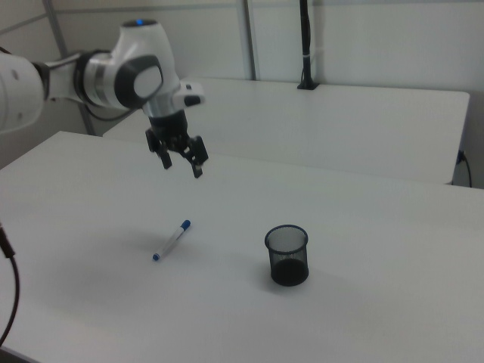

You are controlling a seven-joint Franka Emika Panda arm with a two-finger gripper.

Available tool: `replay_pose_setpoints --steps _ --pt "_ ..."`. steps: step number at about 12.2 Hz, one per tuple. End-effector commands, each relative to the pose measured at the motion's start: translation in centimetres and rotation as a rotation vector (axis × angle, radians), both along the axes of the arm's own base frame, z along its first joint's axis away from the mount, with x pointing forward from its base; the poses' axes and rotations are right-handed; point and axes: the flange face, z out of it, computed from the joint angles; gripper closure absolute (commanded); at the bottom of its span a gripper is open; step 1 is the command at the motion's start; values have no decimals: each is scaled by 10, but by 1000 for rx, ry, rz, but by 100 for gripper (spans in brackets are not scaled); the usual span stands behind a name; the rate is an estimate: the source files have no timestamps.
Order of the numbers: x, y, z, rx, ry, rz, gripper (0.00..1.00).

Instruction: Remove the marker

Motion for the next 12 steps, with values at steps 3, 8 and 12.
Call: replay_pose_setpoints --steps 3,8,12 --pt "-75 -43 124 -11 -37 -106 0" --pt "-109 -79 157 51 -27 -179 0" --pt "-109 -80 160 42 -51 -83 0"
